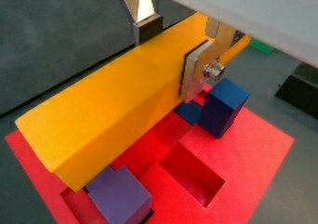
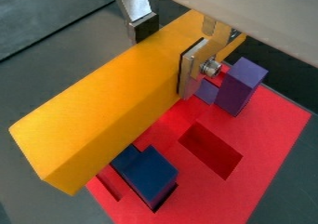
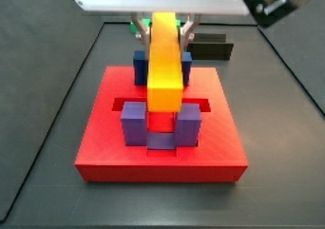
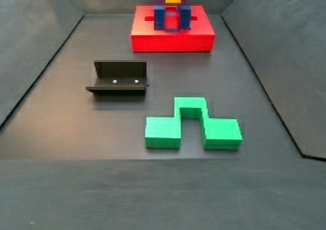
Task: Pick up the yellow object. Move up. Move to above the board. Insert the yellow object.
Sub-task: Insert the yellow object.
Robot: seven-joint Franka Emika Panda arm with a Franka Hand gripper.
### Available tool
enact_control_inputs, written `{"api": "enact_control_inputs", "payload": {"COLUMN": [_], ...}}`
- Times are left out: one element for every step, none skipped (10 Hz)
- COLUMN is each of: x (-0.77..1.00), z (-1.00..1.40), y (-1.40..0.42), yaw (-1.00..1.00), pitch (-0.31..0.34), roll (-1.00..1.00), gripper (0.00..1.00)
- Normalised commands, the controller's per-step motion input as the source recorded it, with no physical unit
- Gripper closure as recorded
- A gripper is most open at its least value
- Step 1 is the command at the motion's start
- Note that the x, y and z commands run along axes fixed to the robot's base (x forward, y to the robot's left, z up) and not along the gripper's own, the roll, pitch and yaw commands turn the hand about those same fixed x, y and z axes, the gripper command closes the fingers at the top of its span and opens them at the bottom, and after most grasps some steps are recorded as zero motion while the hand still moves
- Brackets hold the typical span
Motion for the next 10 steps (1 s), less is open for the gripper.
{"api": "enact_control_inputs", "payload": {"x": [0.0, 0.0, 0.0, 0.0, 0.0, 0.09, 0.1, 0.14, 0.16, 0.13], "z": [-0.22, -0.15, -0.13, -0.13, -0.18, -0.19, -0.21, -0.21, -0.23, -0.22], "y": [-0.11, -0.18, -0.2, -0.15, -0.13, -0.08, -0.07, -0.01, 0.0, 0.0], "yaw": [0.02, 0.0, -0.04, -0.07, -0.09, -0.1, -0.09, -0.08, -0.05, -0.05], "pitch": [0.0, -0.003, -0.026, -0.029, -0.011, 0.0, 0.0, 0.004, 0.019, 0.024], "roll": [0.04, 0.0, 0.0, 0.0, 0.0, 0.02, 0.05, 0.05, 0.06, 0.06], "gripper": [1.0, 1.0, 1.0, 1.0, 1.0, 1.0, 1.0, 1.0, 1.0, 1.0]}}
